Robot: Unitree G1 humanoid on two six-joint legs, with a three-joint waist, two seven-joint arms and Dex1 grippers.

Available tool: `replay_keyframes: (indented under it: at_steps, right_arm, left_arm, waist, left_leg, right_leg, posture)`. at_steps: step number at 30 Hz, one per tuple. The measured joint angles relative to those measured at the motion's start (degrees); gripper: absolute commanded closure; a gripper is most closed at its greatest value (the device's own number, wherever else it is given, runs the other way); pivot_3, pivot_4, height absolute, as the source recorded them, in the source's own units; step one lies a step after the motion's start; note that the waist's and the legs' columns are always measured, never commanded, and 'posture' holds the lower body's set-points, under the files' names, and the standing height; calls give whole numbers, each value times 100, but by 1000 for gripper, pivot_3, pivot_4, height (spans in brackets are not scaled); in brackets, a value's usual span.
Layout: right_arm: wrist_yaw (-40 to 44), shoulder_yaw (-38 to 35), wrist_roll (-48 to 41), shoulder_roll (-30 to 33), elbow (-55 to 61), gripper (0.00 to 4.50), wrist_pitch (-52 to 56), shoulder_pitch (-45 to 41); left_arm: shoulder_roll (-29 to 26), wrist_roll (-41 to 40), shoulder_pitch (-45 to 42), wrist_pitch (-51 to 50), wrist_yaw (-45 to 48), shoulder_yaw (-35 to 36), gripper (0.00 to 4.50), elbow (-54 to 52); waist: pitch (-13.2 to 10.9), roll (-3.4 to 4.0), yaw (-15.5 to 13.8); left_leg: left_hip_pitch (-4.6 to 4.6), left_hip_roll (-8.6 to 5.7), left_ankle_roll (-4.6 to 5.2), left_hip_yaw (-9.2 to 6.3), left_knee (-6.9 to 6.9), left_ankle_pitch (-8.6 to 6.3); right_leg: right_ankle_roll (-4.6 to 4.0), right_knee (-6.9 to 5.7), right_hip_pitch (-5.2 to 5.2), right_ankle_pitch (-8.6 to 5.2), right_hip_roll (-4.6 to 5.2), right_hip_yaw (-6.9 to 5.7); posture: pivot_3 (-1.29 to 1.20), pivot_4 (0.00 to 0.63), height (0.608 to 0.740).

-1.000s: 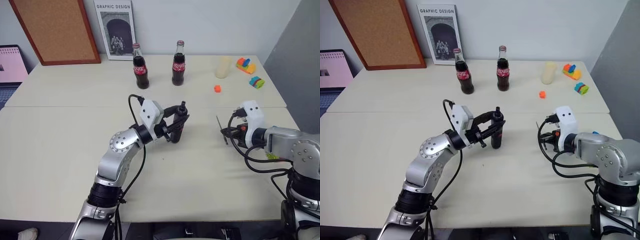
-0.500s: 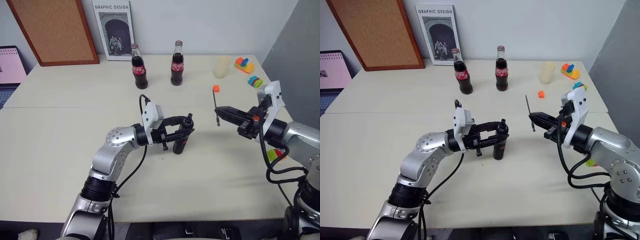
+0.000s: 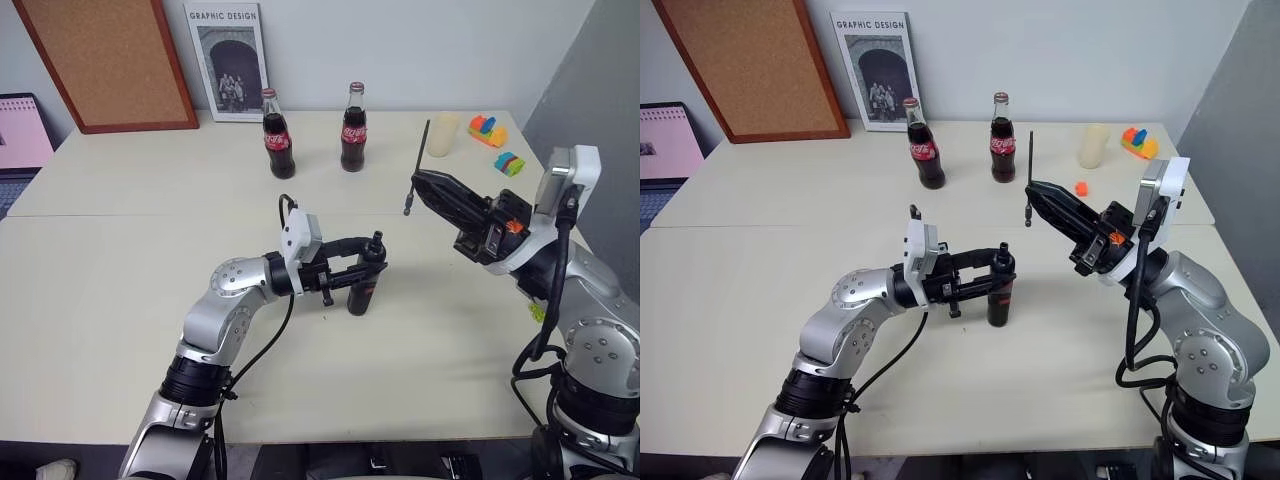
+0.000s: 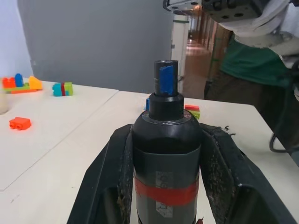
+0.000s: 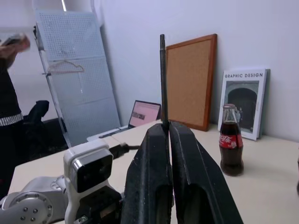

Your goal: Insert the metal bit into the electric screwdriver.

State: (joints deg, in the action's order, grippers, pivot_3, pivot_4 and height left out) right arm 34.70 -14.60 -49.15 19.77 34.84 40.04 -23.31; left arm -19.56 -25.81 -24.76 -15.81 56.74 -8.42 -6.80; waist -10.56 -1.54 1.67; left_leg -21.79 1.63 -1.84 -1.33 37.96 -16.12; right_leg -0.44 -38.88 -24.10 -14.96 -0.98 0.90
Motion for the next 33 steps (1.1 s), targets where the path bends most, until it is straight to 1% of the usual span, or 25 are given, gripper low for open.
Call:
replay_keyframes:
  at_steps: [6, 11, 17, 28, 33]
  right_arm:
    - [126, 387, 154, -23, -140, 4500, -509, 141]
    - [270, 721, 339, -25, -256, 4500, -871, 192]
    - [399, 1037, 387, -31, -271, 4500, -1081, 242]
    - [406, 1353, 586, -55, -364, 4500, -1321, 265]
    - [400, 1375, 693, -35, -364, 4500, -1391, 323]
  left_arm:
    - [-164, -9, 168, 34, -65, 37, 2875, -224]
    - [-292, -69, 203, -132, -119, 46, 2875, -402]
    - [-303, -83, 206, -165, -164, 45, 2875, -426]
    - [-313, -92, 271, -90, -115, 45, 2875, -439]
    - [-313, -90, 330, 7, -108, 43, 2875, -440]
  waist:
    - [0, 0, 4]
    - [0, 0, 9]
    - [0, 0, 9]
    - [0, 0, 9]
    - [0, 0, 9]
  left_leg:
    - [5, 1, 0, 1, 0, 0]
    - [5, 2, 0, 0, 0, 1]
    - [4, 2, 0, -2, 1, 0]
    - [5, 2, 0, -2, 1, 1]
    - [5, 3, 0, -2, 1, 1]
  right_leg:
    - [-1, -7, 2, 0, -2, -6]
    - [-2, -7, 1, 1, -4, -5]
    - [-2, -5, 1, 0, -3, -2]
    - [-2, -6, 1, 0, -3, -3]
    - [-2, -5, 1, 0, -2, -2]
  posture:
    - [0, 150, 740]
    - [0, 150, 740]
    - [0, 150, 740]
    - [0, 150, 740]
    - [0, 150, 740]
